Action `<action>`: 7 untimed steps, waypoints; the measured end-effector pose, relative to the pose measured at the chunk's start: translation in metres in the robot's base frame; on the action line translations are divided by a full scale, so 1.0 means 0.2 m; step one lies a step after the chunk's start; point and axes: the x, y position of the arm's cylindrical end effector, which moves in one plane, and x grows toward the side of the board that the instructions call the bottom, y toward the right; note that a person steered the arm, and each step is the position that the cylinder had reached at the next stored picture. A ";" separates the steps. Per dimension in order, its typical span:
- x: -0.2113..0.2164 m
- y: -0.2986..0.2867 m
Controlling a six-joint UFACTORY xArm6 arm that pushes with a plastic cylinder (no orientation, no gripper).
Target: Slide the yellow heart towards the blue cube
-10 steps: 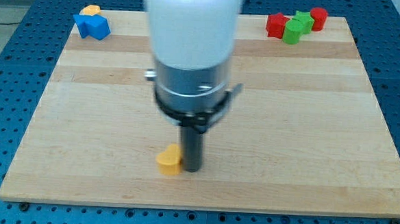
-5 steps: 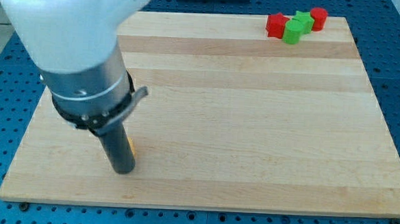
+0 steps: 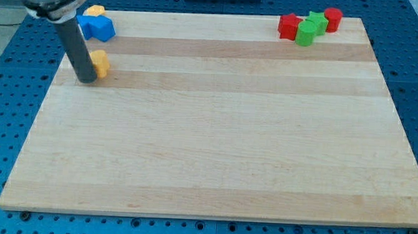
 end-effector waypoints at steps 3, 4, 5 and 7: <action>-0.20 0.11; -0.19 0.31; -0.27 0.38; -0.42 0.20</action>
